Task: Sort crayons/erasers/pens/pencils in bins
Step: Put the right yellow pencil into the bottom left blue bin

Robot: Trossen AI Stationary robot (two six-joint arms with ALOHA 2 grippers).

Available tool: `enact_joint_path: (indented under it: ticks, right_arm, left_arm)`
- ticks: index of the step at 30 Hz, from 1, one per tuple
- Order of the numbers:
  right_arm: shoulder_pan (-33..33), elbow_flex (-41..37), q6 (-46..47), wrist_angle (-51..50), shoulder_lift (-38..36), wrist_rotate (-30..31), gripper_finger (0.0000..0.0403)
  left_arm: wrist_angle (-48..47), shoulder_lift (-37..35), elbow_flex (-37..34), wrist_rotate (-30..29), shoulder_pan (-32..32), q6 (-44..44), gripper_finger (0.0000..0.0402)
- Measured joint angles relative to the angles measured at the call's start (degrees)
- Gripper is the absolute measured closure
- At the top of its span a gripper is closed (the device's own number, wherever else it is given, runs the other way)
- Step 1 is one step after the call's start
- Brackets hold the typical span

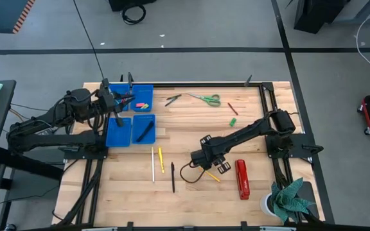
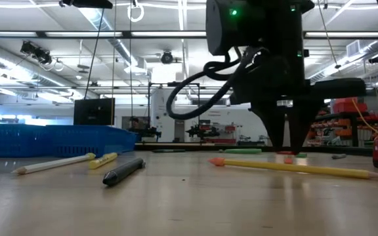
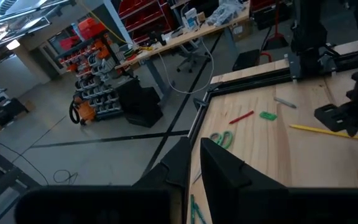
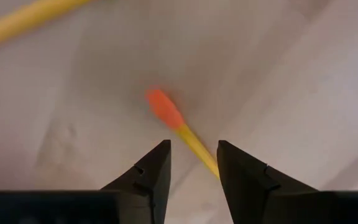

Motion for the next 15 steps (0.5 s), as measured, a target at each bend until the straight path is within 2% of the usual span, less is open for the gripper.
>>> enact_joint_path:
  ticks: [7, 15]
  right_arm:
    - [3.36, -1.85, -0.43, 4.11, 0.0, 0.76, 0.0286]
    - [3.27, -2.31, -2.96, 6.81, 0.0, 1.82, 0.0299]
  left_arm:
    - [-0.02, 0.0, 0.0, -0.02, 0.0, -0.17, 0.0354]
    - [-0.07, 0.0, 0.0, 0.0, 0.0, -0.39, 0.036]
